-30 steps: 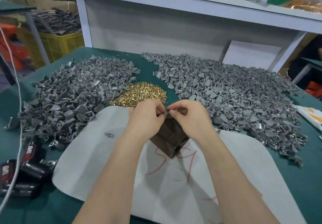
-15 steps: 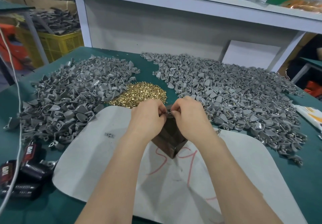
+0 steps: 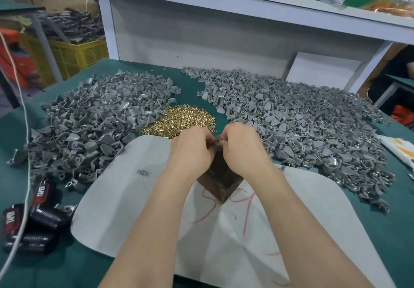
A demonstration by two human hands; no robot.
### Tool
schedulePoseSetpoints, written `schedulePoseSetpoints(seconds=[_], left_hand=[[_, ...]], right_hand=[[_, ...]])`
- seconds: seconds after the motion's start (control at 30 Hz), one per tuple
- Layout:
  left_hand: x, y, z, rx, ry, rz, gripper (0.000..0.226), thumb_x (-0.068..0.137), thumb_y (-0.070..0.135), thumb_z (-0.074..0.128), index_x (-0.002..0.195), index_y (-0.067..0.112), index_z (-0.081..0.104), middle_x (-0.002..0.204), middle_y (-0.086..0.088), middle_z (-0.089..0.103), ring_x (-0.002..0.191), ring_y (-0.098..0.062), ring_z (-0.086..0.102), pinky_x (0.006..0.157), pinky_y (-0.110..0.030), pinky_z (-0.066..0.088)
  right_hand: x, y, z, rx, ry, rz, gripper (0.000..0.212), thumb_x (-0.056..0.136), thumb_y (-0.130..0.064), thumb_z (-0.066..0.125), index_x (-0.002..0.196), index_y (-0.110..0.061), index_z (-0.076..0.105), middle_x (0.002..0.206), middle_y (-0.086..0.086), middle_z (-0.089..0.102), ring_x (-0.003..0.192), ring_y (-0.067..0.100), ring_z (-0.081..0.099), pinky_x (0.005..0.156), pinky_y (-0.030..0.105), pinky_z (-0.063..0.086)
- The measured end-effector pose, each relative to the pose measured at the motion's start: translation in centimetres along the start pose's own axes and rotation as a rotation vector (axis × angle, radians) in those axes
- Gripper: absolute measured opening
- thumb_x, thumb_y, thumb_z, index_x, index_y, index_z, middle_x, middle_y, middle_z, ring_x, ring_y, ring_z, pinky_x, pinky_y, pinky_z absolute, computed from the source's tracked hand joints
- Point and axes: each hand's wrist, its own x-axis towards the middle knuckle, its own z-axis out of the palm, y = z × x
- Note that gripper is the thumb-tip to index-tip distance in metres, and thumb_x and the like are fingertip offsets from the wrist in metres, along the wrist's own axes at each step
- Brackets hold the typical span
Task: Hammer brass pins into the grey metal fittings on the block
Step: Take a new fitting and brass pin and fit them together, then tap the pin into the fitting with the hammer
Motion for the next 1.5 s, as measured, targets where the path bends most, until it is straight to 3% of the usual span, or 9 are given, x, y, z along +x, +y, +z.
schedulePoseSetpoints(seconds=[0.13, 0.3, 0.5, 0.63, 0.73, 0.93, 1.2, 1.37, 1.5], left_hand=[[-0.1, 0.1, -0.2, 0.012, -0.007, 0.011, 0.010, 0.085, 0.014, 0.060, 0.089, 0.015, 0.070, 0.093, -0.008, 0.069, 0.095, -0.034, 0.061, 0.083, -0.039, 0.050], [-0.1, 0.5, -0.4, 0.095, -0.015, 0.025, 0.031, 0.082, 0.008, 0.052, 0.058, 0.023, 0.040, 0.070, -0.004, 0.049, 0.084, -0.038, 0.056, 0.063, -0.032, 0.037], [-0.2, 0.2, -0.2, 0.016, 0.004, 0.030, 0.015, 0.086, 0.013, 0.059, 0.094, 0.012, 0.072, 0.097, -0.011, 0.070, 0.094, -0.034, 0.062, 0.083, -0.041, 0.051], [-0.1, 0.0, 0.0, -0.006, 0.017, 0.015, 0.007, 0.086, 0.020, 0.065, 0.081, 0.015, 0.068, 0.086, -0.007, 0.068, 0.089, -0.032, 0.062, 0.079, -0.041, 0.052], [-0.1, 0.0, 0.0, -0.013, 0.029, 0.007, 0.012, 0.085, 0.018, 0.065, 0.075, 0.024, 0.063, 0.077, 0.002, 0.061, 0.088, -0.026, 0.062, 0.081, -0.039, 0.052], [0.0, -0.1, 0.0, -0.007, 0.033, 0.020, 0.014, 0.086, 0.017, 0.065, 0.076, 0.026, 0.061, 0.069, 0.012, 0.052, 0.088, -0.022, 0.061, 0.081, -0.039, 0.052], [0.1, -0.4, 0.0, -0.002, 0.051, 0.008, 0.010, 0.086, 0.019, 0.066, 0.078, 0.024, 0.063, 0.070, 0.011, 0.054, 0.085, -0.019, 0.061, 0.077, -0.034, 0.051], [0.1, -0.5, 0.0, 0.030, 0.081, -0.024, 0.006, 0.087, 0.021, 0.064, 0.081, 0.022, 0.065, 0.079, 0.006, 0.060, 0.087, -0.019, 0.060, 0.077, -0.033, 0.051], [0.1, -0.4, -0.1, 0.047, 0.089, -0.059, 0.004, 0.087, 0.023, 0.064, 0.086, 0.021, 0.068, 0.087, 0.003, 0.065, 0.089, -0.020, 0.061, 0.080, -0.036, 0.052]], right_hand=[[0.0, -0.8, -0.5, -0.122, 0.004, -0.053, 0.019, 0.087, -0.002, 0.051, 0.104, -0.006, 0.059, 0.088, 0.007, 0.043, 0.099, 0.030, 0.057, 0.067, 0.029, 0.035], [-0.1, -1.4, -0.6, -0.150, 0.000, -0.118, 0.023, 0.086, 0.003, 0.049, 0.107, -0.001, 0.058, 0.106, 0.014, 0.053, 0.101, 0.032, 0.055, 0.068, 0.031, 0.033], [0.9, -0.2, -0.3, -0.045, -0.073, -0.061, 0.017, 0.088, -0.006, 0.052, 0.101, -0.006, 0.063, 0.097, 0.012, 0.059, 0.087, 0.029, 0.058, 0.067, 0.031, 0.043], [1.0, 1.4, -0.5, 0.146, -0.102, -0.059, 0.018, 0.091, -0.013, 0.056, 0.104, -0.012, 0.069, 0.105, 0.006, 0.065, 0.098, 0.021, 0.060, 0.084, 0.028, 0.047], [-0.3, 4.0, -1.3, 0.365, 0.015, 0.096, 0.026, 0.092, -0.021, 0.057, 0.116, -0.016, 0.065, 0.111, 0.000, 0.067, 0.099, 0.015, 0.060, 0.081, 0.018, 0.040], [-1.4, 5.5, 0.4, 0.009, -0.321, 0.259, 0.026, 0.087, -0.010, 0.050, 0.110, -0.007, 0.061, 0.108, 0.014, 0.065, 0.099, 0.030, 0.059, 0.085, 0.036, 0.050], [-1.5, 7.6, -1.2, 0.496, -0.140, 0.361, 0.006, 0.085, -0.012, 0.059, 0.079, -0.011, 0.060, 0.063, 0.008, 0.064, 0.053, 0.020, 0.063, 0.065, 0.039, 0.054], [-1.7, 6.9, -2.2, 0.539, 0.000, 0.218, 0.010, 0.091, -0.030, 0.054, 0.092, -0.020, 0.056, 0.072, 0.000, 0.065, 0.064, 0.011, 0.061, 0.064, 0.037, 0.050], [-2.3, 6.0, -2.0, 0.566, -0.028, 0.168, 0.006, 0.093, -0.019, 0.050, 0.090, -0.023, 0.052, 0.076, 0.003, 0.065, 0.064, 0.021, 0.066, 0.072, 0.046, 0.055]])
